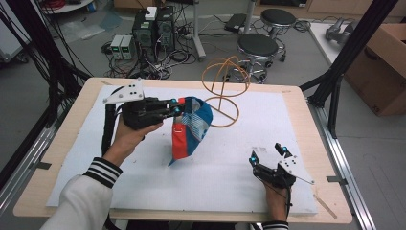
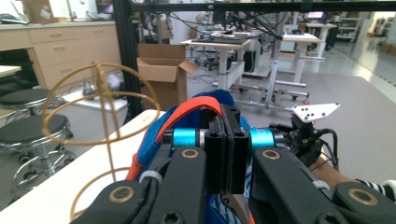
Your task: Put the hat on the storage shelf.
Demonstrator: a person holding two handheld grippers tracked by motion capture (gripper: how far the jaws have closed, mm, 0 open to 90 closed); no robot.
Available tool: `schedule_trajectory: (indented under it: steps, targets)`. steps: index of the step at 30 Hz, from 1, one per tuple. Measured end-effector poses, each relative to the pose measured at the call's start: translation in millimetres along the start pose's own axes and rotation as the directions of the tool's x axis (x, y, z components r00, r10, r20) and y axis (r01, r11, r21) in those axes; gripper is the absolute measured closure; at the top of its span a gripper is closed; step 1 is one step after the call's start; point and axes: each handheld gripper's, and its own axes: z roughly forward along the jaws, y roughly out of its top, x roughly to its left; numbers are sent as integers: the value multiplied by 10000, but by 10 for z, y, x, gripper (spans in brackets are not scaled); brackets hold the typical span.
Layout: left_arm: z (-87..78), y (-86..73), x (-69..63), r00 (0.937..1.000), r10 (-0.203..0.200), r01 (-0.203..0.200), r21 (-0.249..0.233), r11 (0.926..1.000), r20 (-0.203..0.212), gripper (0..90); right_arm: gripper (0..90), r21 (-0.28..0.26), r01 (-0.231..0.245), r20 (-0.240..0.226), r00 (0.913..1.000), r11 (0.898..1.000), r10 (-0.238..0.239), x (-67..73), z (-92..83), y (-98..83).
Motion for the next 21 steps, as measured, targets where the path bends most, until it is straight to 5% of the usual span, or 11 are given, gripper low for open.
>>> schedule_trajectory:
  steps: [21]
  targets:
    - [696, 152, -238, 9941, -14, 66, -474, 9989, 1088, 885, 88, -40, -61, -14, 10000, 10000, 61, -5, -4, -1]
